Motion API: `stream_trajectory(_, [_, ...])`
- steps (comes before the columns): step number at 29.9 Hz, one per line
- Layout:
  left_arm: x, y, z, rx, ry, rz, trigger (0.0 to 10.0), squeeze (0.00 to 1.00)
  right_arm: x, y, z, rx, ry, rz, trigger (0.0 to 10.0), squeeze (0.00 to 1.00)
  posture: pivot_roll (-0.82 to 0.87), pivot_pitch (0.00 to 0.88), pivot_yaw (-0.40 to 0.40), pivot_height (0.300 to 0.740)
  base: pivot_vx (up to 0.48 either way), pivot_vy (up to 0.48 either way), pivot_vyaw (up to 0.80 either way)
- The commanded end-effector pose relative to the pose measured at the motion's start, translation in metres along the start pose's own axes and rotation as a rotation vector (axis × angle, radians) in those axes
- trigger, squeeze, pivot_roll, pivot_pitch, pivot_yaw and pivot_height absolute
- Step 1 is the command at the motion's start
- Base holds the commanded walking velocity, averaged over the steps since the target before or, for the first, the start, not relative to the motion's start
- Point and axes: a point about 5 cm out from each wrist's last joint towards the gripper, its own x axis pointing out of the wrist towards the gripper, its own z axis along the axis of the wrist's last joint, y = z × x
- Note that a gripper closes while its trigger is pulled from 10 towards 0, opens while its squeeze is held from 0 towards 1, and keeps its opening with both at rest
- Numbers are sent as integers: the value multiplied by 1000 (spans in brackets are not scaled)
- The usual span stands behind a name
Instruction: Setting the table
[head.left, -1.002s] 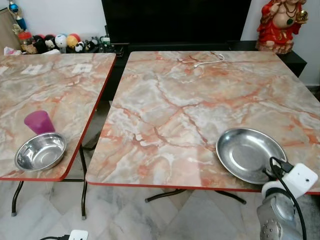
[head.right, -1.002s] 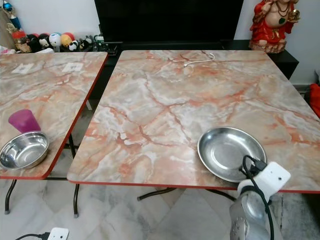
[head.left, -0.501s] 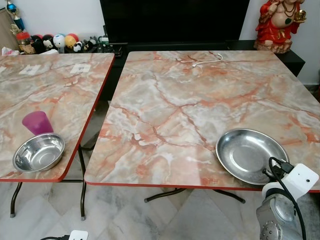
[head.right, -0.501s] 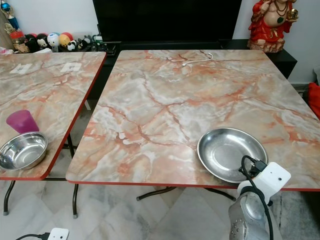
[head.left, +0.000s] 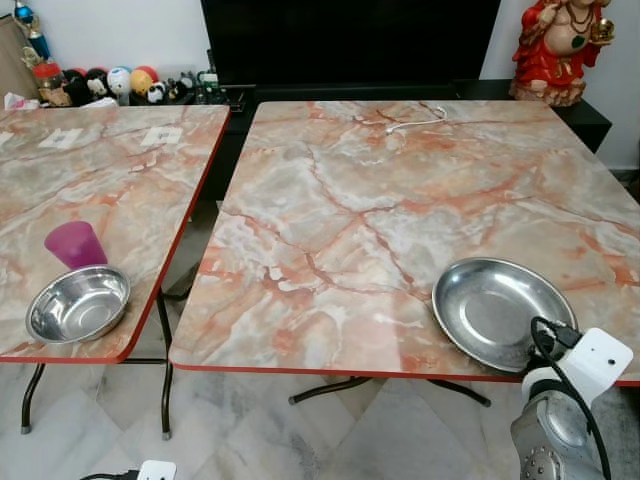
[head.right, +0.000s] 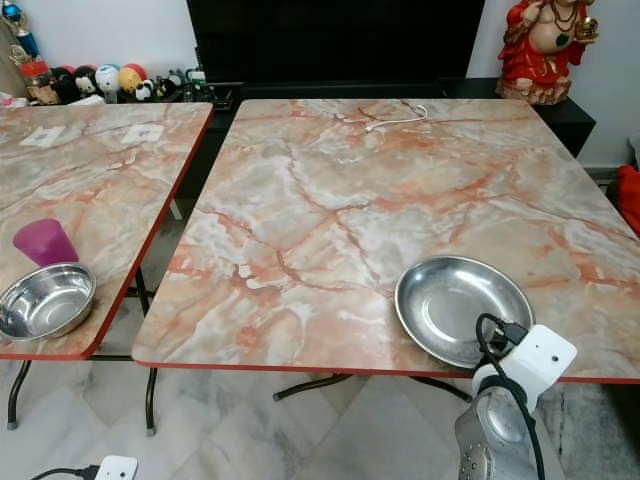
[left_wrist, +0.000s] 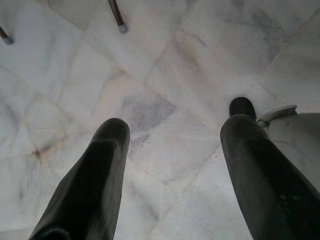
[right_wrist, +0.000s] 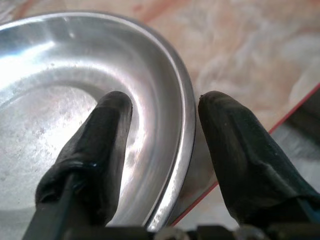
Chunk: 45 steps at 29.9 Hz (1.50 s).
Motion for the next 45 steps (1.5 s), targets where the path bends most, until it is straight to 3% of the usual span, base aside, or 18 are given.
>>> stream_trajectory(1, [-1, -1, -4, -2, 19, 6, 10000, 0, -3, 1, 11, -74, -82, -3, 10000, 0, -115, 33, 20, 740, 0, 0, 0])
stream_trajectory(4, [-1, -1, -4, -2, 19, 6, 10000, 0, -3, 1, 13, -101, -98, -5, 10000, 0, -115, 32, 19, 740, 0, 0, 0])
stream_trajectory(5, [-1, -1, -4, -4, 18, 7, 10000, 0, -4, 1, 19, -169, -150, -22, 10000, 0, -113, 32, 17, 740, 0, 0, 0])
stream_trajectory(8, [-1, -1, -4, -13, 13, 10, 10000, 0, -7, 2, 29, -203, -219, -33, 10000, 0, -112, 32, 16, 740, 0, 0, 0])
stream_trajectory(12, [-1, -1, -3, -22, 6, 11, 10000, 0, -9, 11, 39, -187, -297, 20, 10000, 0, -115, 32, 20, 740, 0, 0, 0])
stream_trajectory(14, [-1, 0, -3, -13, 7, 10, 10000, 0, -9, 33, 37, -173, -290, 180, 10000, 0, -132, 33, 31, 740, 0, 0, 0])
stream_trajectory(15, [-1, -1, -3, -2, 9, 4, 10000, 0, -12, 54, 33, -164, -277, 341, 10000, 0, -139, 32, 34, 740, 0, 0, 0])
stream_trajectory(16, [-1, -1, -3, -2, 9, 4, 10000, 0, -12, 54, 33, -164, -277, 341, 10000, 0, -139, 32, 34, 740, 0, 0, 0])
stream_trajectory(18, [0, -2, -2, 1, 6, 1, 10000, 0, -18, 73, 30, -159, -266, 483, 10000, 0, -122, 28, 24, 740, 0, 0, 0])
stream_trajectory(19, [0, -2, -2, 1, 6, 1, 10000, 0, -18, 73, 30, -159, -266, 483, 10000, 0, -122, 28, 24, 740, 0, 0, 0])
stream_trajectory(24, [0, -1, -1, -22, 1, 10, 10000, 0, -23, 97, 28, -213, -299, 713, 10000, 0, -125, 24, 23, 740, 0, 0, 0])
stream_trajectory(27, [0, -1, -2, -24, 3, 9, 10000, 0, -27, 101, 26, -228, -309, 789, 10000, 0, -117, 18, 16, 740, 0, 0, 0])
stream_trajectory(31, [-1, -2, -4, -43, 6, 16, 10000, 0, -26, 96, 22, -254, -303, 800, 10000, 0, -103, 6, 0, 740, 0, 0, 0])
stream_trajectory(33, [-2, -2, -7, -40, 18, 16, 10000, 0, -17, 91, 22, -220, -290, 721, 10000, 0, -99, 1, 2, 740, 0, 135, 0])
stream_trajectory(45, [-3, 6, -13, -13, 33, 10, 10000, 0, -23, 99, 18, -171, -300, 698, 10000, 0, -105, 0, 12, 740, 0, 462, 0])
